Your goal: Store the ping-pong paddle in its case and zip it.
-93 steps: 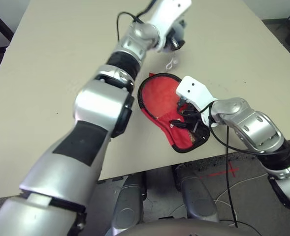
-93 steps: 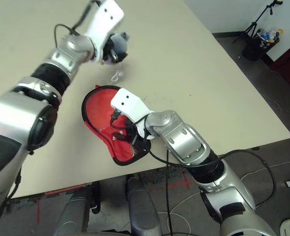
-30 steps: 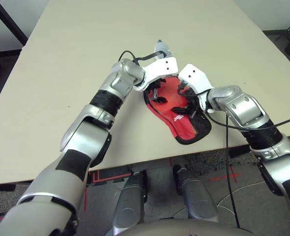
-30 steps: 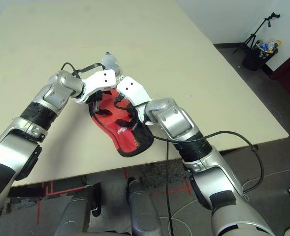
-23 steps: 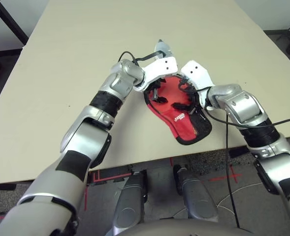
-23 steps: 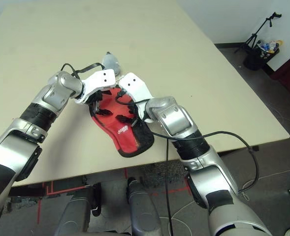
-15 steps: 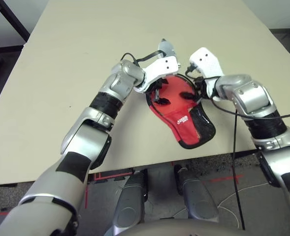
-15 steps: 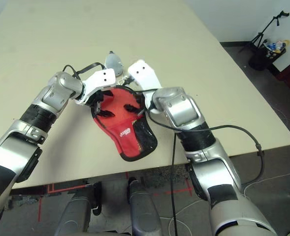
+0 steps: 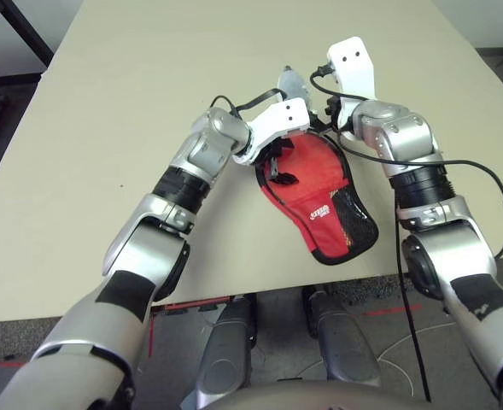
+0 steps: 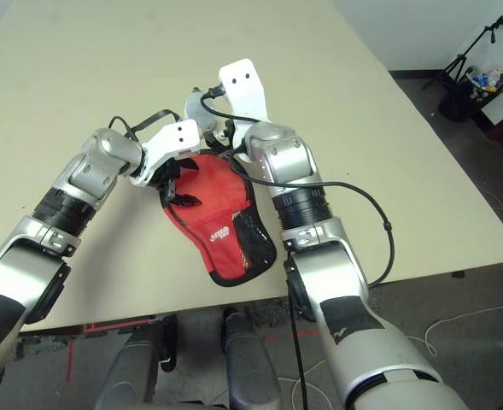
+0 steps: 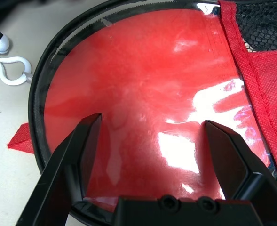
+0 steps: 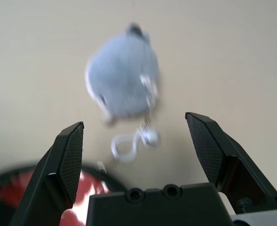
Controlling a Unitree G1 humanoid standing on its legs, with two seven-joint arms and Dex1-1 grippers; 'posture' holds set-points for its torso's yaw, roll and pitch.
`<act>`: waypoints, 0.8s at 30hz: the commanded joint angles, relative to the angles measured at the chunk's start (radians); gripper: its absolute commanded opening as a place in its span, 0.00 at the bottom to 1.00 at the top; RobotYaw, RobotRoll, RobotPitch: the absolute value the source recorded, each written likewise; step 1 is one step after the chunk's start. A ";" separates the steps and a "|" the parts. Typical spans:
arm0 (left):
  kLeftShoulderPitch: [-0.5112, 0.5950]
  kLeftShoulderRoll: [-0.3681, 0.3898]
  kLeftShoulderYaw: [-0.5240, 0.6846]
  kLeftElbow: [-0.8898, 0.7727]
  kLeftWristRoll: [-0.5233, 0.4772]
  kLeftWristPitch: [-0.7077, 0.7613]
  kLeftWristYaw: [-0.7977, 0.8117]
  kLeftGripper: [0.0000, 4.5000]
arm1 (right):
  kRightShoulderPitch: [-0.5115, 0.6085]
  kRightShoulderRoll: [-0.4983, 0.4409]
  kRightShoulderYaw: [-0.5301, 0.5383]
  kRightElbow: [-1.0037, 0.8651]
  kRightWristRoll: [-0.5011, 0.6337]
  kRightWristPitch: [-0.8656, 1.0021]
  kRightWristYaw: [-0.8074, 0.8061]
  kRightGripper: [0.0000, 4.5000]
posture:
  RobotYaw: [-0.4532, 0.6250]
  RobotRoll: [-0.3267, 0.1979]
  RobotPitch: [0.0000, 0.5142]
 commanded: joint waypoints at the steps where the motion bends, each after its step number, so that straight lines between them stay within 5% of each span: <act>1: 0.052 0.010 -0.055 0.001 0.021 0.037 -0.004 1.00 | -0.050 0.032 -0.021 0.120 -0.003 -0.092 -0.007 1.00 | 0.46 0.62 0.46; 11: 0.085 0.002 -0.080 -0.089 0.014 0.091 -0.011 1.00 | -0.201 0.112 -0.034 0.464 -0.037 -0.320 -0.011 1.00 | 0.48 0.62 0.46; 24: 0.126 0.009 -0.092 -0.191 0.002 0.171 -0.008 1.00 | -0.258 0.128 -0.014 0.661 -0.136 -0.465 -0.074 1.00 | 0.54 0.62 0.45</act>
